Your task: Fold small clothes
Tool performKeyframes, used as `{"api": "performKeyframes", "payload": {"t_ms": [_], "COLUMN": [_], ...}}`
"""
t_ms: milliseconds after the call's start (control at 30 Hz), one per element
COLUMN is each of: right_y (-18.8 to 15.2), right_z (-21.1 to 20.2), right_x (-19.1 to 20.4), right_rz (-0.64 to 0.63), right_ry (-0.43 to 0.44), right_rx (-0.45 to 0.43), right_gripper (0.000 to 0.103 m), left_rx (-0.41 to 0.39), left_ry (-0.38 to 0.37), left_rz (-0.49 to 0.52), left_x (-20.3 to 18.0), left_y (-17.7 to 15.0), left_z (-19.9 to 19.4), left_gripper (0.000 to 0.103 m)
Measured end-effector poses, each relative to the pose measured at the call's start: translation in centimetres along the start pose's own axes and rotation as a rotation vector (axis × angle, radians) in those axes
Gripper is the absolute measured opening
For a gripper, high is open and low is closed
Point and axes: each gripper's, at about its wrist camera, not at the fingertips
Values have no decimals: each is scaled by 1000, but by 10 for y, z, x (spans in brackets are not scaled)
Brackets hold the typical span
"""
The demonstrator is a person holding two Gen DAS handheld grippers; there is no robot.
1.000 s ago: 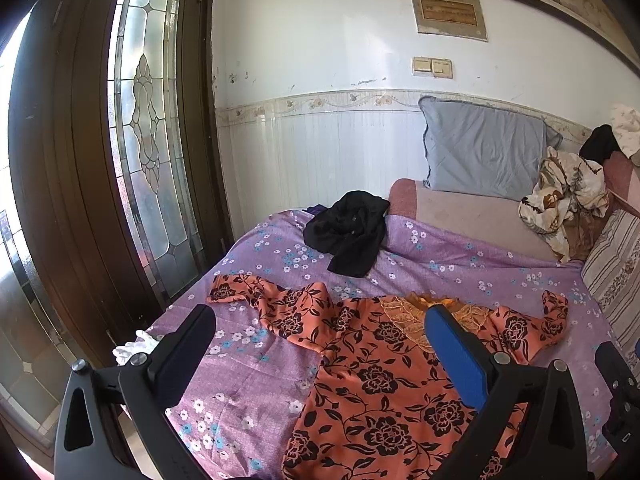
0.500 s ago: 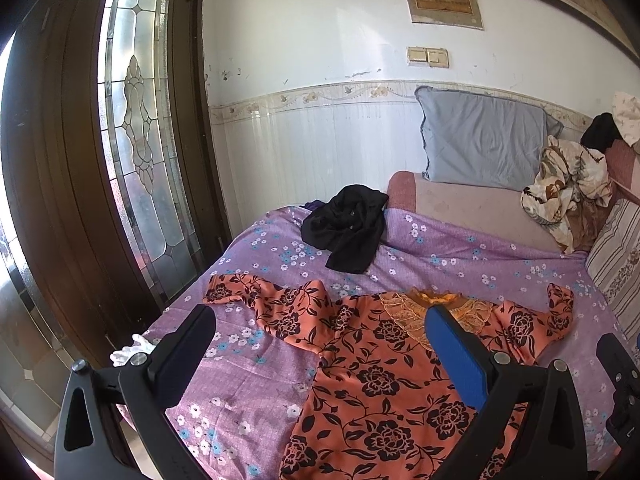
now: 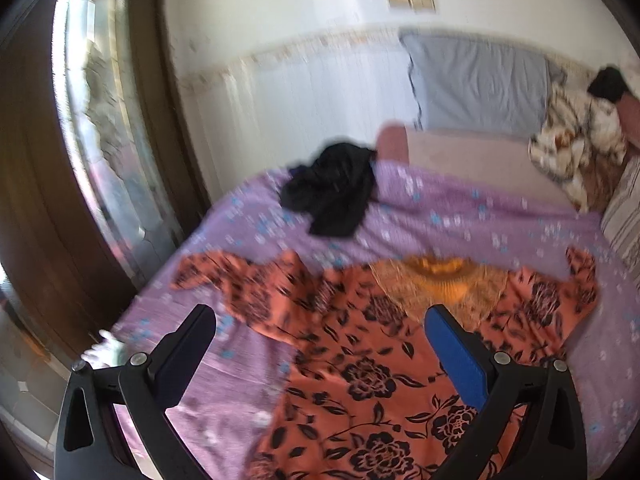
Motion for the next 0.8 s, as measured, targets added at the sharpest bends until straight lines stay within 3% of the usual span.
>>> {"api": "performKeyframes", "payload": {"t_ms": [100,167,267,333,400,500,567,700,733,800], "right_y": [4,4,-12,-21,-23,-25,-26,-29,-29,-30], "right_z": [33,56,77,105,127,148,171,226,236,255], "right_x": [-63,-126,-201,-240,-264,-289,-303,-313,-311,-307], "right_rz": [100,240,473,632,717,750,774,803,781,749], "right_ry": [-9,-38,-62,-3,55,23,18,5,-4,7], "right_rx": [8,26,33,58,103,149,157,211,224,244], "right_gripper": [103,103,103,102,102,98,89,85,80,60], "left_rx": [148,256,321,330,319,302,335,369,360,364], "left_ry": [-38,-42,-6,-4,-16,-4,-10,-12,-11,-9], "left_rz": [12,24,41,61,81,118,156,184,180,182], "left_x": [-21,-36,-49,-54,-60,-65,-72,-76,-77,-78], "left_y": [-16,-31,-57,-63,-61,-64,-70,-81,-80,-80], "left_z": [68,114,160,172,179,184,193,205,205,206], "left_gripper": [103,103,103,103,103,103,103,103,103,103]}}
Point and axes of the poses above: each gripper's, at about its wrist camera, not at the fingertips, and z roughly the way its jaws point, x to its left, y to its top, and after that the axes turned 5 degrees about -z, right-handed
